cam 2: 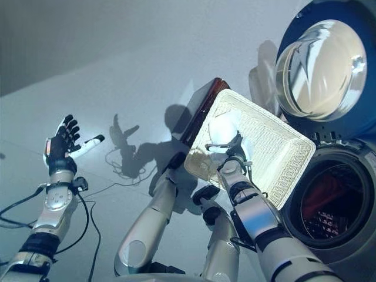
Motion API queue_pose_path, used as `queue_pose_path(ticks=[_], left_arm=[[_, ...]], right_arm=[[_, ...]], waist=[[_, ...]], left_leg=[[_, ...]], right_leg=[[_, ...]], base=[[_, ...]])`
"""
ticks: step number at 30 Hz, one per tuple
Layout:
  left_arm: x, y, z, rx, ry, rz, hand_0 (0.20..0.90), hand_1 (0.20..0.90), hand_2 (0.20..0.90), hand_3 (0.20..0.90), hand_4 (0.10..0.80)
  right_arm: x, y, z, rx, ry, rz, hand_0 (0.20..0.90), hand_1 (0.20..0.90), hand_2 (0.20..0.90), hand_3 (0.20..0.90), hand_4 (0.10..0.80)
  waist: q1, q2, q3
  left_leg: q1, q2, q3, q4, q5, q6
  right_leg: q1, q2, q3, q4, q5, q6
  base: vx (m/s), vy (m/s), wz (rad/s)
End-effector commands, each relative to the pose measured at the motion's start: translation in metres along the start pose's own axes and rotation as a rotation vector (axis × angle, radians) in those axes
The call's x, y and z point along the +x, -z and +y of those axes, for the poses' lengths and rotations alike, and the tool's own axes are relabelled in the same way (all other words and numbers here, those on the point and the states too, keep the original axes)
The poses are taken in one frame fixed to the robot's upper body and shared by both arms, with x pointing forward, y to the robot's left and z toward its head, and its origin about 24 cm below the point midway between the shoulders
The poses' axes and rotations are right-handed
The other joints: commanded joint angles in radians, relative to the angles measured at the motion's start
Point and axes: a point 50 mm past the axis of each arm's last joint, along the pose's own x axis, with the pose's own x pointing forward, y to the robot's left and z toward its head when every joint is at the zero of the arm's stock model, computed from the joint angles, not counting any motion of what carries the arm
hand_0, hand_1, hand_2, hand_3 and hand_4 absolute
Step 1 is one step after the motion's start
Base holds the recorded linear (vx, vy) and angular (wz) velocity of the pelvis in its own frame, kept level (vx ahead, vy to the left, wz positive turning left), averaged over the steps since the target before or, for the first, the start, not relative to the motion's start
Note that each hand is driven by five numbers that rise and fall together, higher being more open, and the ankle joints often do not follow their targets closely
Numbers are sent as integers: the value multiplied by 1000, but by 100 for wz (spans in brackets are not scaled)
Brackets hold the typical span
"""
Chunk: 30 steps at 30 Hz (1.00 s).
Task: Pick up the clothes and place them into the washing machine
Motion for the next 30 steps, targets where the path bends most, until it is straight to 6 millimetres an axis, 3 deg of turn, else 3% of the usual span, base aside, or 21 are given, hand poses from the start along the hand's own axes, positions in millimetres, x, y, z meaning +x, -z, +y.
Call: queue_pose_path(ticks=[1,4,6,7,8,9,10,14,16,20,21,22,25,27,28,30], left_arm=[[10,-73,-48,-176,157,-362,900,900,900,900,800],[5,-106,-81,-265,246,-491,900,900,900,900,800],[1,-112,-92,-295,283,-511,900,900,900,900,800],[-1,-111,-94,-291,300,-508,900,900,900,900,800],[-3,-108,-93,-273,310,-500,900,900,900,900,800],[-6,-103,-91,-252,316,-484,900,900,900,900,800],[-8,-96,-88,-233,318,-462,900,900,900,900,800],[-12,-68,-80,-115,305,-362,900,900,900,900,800],[-19,-23,-63,66,292,-199,900,900,900,900,800],[-45,52,-30,302,259,119,900,900,900,900,800],[-45,53,-31,301,260,120,900,900,900,900,800],[-61,80,-15,391,239,261,900,900,900,900,800],[-95,117,8,583,286,454,900,900,900,900,800],[-118,131,18,631,302,554,900,900,900,900,800],[-133,137,23,640,316,601,900,900,900,900,800],[-138,138,24,626,317,614,900,900,900,900,800]], right_arm=[[-8,9,16,-219,-104,-11,900,900,900,900,800],[-8,10,17,-266,-106,-16,900,900,900,900,800],[-13,12,24,-346,-132,-38,900,900,900,900,800],[-15,14,28,-377,-146,-43,686,686,686,686,647],[-18,16,32,-405,-159,-45,540,540,540,540,543],[-20,20,35,-434,-170,-42,269,269,269,269,349],[-22,24,36,-450,-177,-37,200,200,200,200,300],[-25,49,32,-493,-177,17,200,200,200,200,300],[-27,74,22,-538,-160,61,200,200,200,200,300],[-27,104,2,-590,-118,122,200,200,200,200,300],[-27,105,2,-592,-118,123,200,200,200,200,300],[-27,114,-8,-588,-92,149,200,200,200,200,300],[-24,132,-32,-624,-30,200,200,200,200,200,300],[-23,142,-47,-612,8,238,200,200,200,200,300],[-23,151,-63,-526,61,286,200,200,200,200,300],[-23,156,-71,-474,91,312,200,200,200,200,300]], waist=[[53,77,-11],[60,97,-8],[64,103,-7],[65,105,-7],[66,109,-9],[67,114,-8],[69,118,-10],[68,132,-15],[53,143,-24],[27,152,-44],[28,154,-43],[14,153,-53],[-10,169,-68],[-28,175,-83],[-49,181,-99],[-59,186,-105]], left_leg=[[-58,-101,45,-22,22,-13],[-78,-113,32,-31,33,-14],[-79,-117,27,-40,40,-14],[-78,-117,26,-44,42,-15],[-74,-117,24,-49,42,-14],[-69,-118,25,-56,43,-14],[-65,-117,24,-63,45,-13],[-44,-115,25,-80,53,-11],[-18,-110,33,-94,59,-9],[25,-100,55,-102,56,1],[27,-99,56,-103,56,2],[41,-93,67,-107,55,3],[79,-81,96,-111,49,9],[106,-73,115,-117,44,11],[135,-65,131,-127,42,13],[154,-60,142,-136,41,13]], right_leg=[[-6,28,-2,82,-80,33],[-24,10,-17,115,-100,34],[-31,3,-21,123,-103,34],[-28,1,-23,119,-103,33],[-25,-2,-23,118,-102,33],[-24,-2,-21,115,-99,34],[-21,-3,-16,110,-97,33],[0,-7,-12,95,-84,36],[18,-10,4,75,-68,42],[54,-9,36,39,-41,49],[56,-8,37,37,-39,50],[70,-6,49,22,-30,54],[98,-1,83,-9,-8,58],[119,5,104,-38,4,61],[144,8,125,-68,17,64],[161,12,137,-89,24,66]], base=[[24,-30,45],[10,-12,33],[7,8,18],[18,6,7],[0,0,0],[4,26,-3],[-4,26,-5],[-1,10,-5],[-10,38,-5],[-1,58,-2],[4,58,-15],[-3,69,-17],[-2,86,-23],[26,89,-28],[48,93,-34],[35,54,-40]])
